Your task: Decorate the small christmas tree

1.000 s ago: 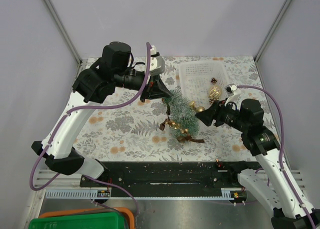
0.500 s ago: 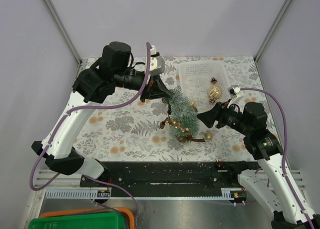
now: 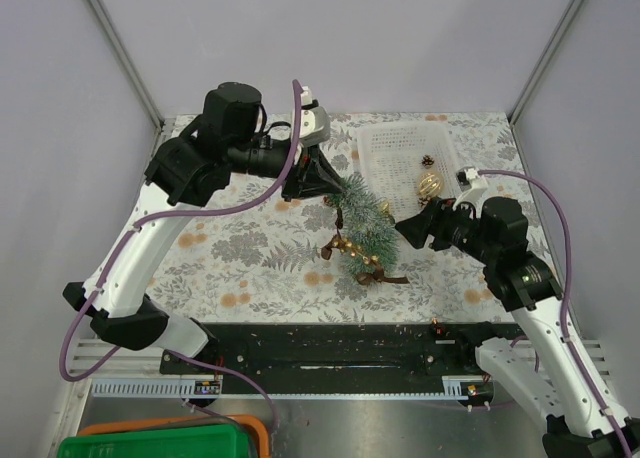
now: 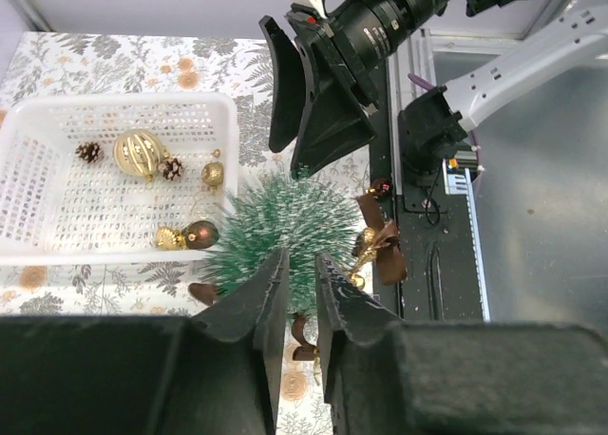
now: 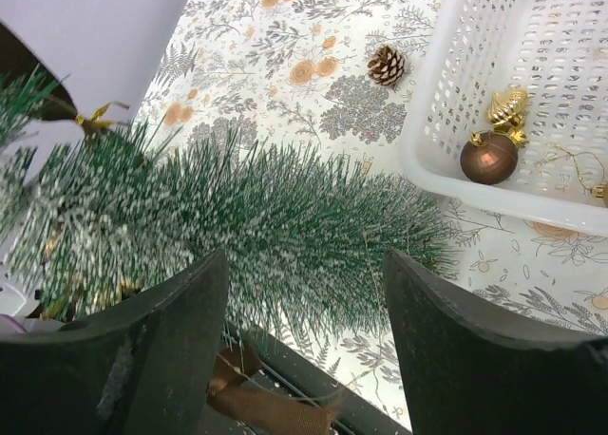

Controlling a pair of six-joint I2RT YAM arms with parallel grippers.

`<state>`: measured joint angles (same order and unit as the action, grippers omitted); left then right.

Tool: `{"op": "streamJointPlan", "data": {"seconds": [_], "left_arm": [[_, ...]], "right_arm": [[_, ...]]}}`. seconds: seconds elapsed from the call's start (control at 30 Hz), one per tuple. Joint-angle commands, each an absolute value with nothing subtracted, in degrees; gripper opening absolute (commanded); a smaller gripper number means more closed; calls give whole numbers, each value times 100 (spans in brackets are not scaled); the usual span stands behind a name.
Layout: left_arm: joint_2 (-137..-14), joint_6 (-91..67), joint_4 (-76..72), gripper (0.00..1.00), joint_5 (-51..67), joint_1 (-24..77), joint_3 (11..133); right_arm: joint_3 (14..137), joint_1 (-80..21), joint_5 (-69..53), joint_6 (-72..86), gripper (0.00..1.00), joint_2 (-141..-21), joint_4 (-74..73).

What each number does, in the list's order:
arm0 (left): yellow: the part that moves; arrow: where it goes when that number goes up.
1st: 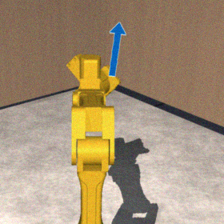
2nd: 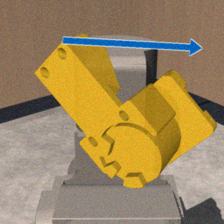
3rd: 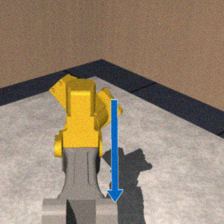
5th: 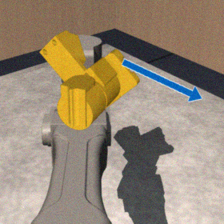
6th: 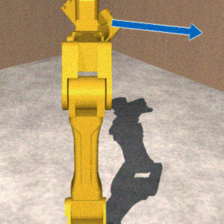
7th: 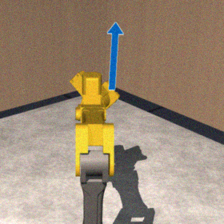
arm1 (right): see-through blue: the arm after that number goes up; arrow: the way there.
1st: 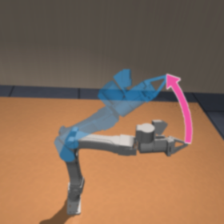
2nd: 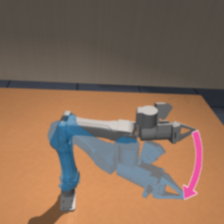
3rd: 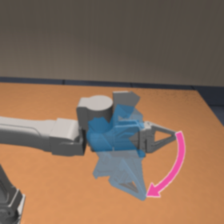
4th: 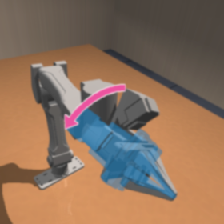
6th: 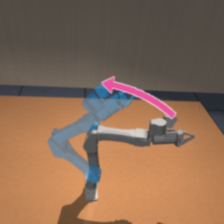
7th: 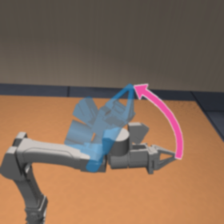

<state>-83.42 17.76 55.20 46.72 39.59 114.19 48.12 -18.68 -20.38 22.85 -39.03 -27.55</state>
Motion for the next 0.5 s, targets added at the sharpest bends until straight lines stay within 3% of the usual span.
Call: {"op": "streamJointPlan", "data": {"seconds": [0.0,0.1,0.17,0.47], "left_arm": [[-8235,1337,4975,45,4246,3797,11593],[-8165,1187,4878,83,3921,3639,11610],[-8086,1082,4834,99,3657,3490,11610],[-8148,27,5212,99,4376,1655,11918]], "right_arm": [[5281,-1846,-1767,2338,75,-4235,-2716],[5580,-1846,-1609,2364,83,-4456,-2803],[5835,-1854,-1398,2364,90,-4535,-2900],[7066,-1627,-739,2320,97,-5343,-3708]]}}
